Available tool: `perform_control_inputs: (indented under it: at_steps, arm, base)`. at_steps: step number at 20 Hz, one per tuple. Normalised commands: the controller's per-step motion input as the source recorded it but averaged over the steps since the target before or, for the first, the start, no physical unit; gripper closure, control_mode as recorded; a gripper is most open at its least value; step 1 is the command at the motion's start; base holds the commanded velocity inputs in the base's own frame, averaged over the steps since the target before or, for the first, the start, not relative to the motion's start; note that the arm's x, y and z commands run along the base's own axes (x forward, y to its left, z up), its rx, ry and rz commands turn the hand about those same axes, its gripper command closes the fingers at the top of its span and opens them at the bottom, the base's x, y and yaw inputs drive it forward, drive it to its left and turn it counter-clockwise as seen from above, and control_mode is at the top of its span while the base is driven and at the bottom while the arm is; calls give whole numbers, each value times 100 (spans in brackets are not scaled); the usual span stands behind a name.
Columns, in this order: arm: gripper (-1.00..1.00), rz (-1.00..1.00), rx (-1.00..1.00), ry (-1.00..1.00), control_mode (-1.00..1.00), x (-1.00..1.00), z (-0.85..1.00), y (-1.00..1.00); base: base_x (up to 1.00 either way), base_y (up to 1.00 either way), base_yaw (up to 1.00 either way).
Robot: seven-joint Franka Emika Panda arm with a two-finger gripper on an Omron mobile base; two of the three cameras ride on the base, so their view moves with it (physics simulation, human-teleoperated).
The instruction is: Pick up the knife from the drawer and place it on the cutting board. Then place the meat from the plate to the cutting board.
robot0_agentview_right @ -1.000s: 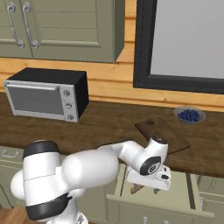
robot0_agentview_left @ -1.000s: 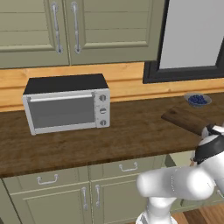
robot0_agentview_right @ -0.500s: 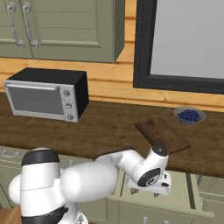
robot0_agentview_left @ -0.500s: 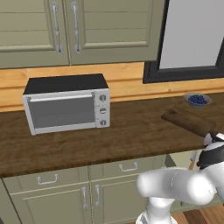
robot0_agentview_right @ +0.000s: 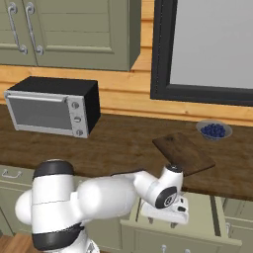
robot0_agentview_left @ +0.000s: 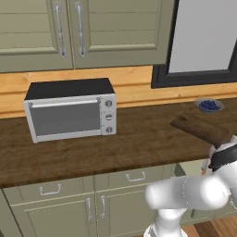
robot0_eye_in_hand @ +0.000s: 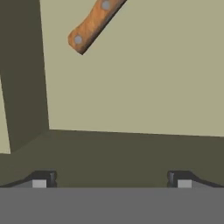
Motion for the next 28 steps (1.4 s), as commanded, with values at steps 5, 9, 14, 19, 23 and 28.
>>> perform_control_inputs:
  at_steps: [5,9,14,19,23,28]
  arm:
    - [-100,0,0,5,-100,-3,-21,0]
    - [-100,0,0,4,-100,-20,-12,0]
    - [-100,0,0,8,-100,-31,-15,0]
    - [-100,0,0,7,-100,-34,-11,0]
    - [-100,0,0,5,-100,-46,-5,0]
    - [-100,0,0,0,-100,-66,-1,0]
  base:
    - [0,0,0]
    - [0,0,0]
    - [0,0,0]
    - [0,0,0]
    - [0,0,0]
    - [0,0,0]
